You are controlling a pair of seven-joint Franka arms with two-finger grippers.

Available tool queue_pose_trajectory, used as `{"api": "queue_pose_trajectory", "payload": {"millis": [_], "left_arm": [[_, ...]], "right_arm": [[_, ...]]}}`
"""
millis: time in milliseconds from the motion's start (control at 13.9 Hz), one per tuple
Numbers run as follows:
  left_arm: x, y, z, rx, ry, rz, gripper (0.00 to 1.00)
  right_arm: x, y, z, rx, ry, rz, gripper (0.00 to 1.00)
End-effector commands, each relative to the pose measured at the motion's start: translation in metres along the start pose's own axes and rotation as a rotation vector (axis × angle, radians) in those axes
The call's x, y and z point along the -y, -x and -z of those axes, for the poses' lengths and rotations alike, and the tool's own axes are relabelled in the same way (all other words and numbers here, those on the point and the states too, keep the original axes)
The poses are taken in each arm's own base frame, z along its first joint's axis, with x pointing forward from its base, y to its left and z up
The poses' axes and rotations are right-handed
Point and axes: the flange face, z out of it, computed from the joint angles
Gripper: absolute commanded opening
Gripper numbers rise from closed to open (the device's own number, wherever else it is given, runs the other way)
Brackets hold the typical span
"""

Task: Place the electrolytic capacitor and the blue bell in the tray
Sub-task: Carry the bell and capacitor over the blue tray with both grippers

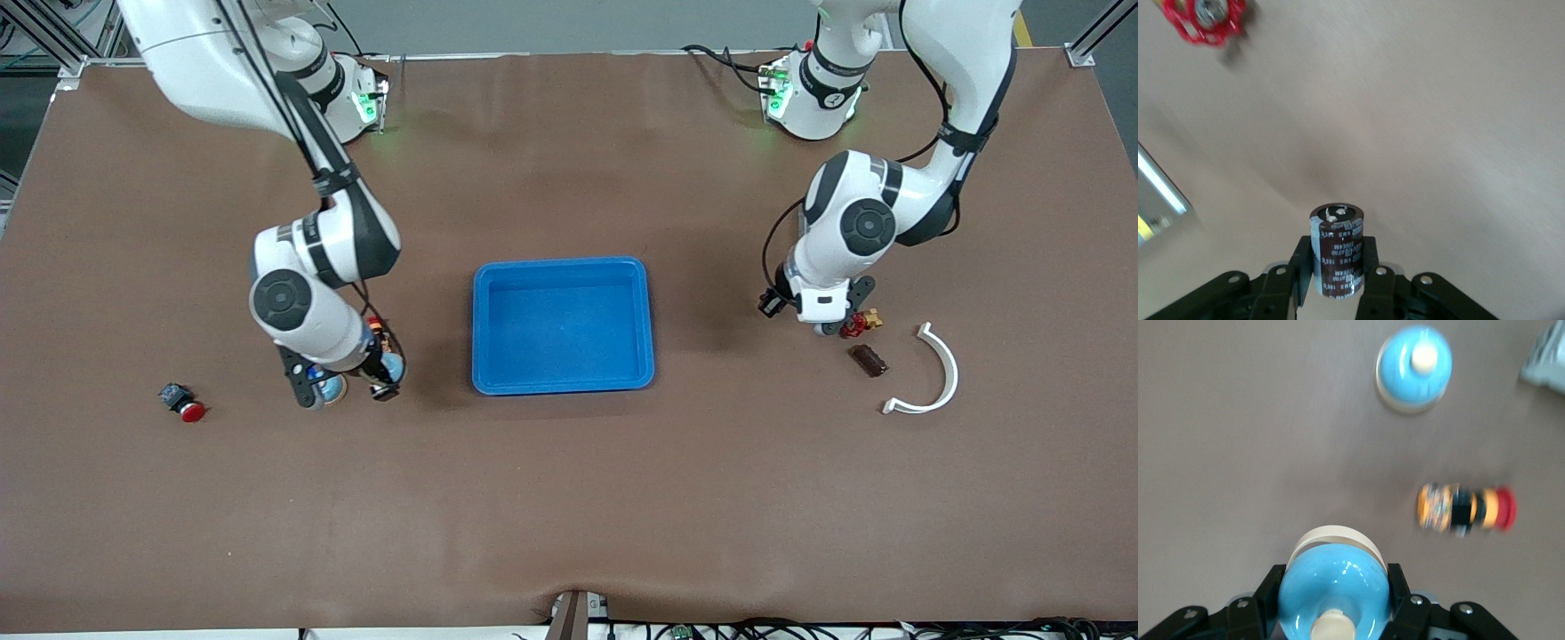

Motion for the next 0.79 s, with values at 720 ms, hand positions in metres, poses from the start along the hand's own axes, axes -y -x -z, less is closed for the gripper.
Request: {"api": "queue_pose_trajectory", "payload": {"millis": [720], "left_arm": [[-0.101, 0.117, 0.016, 0.041, 0.068, 0.146, 0.00]], "right_arm": [[0.024, 0.168, -0.053, -0.006, 0.019, -0.232, 0.00]]}}
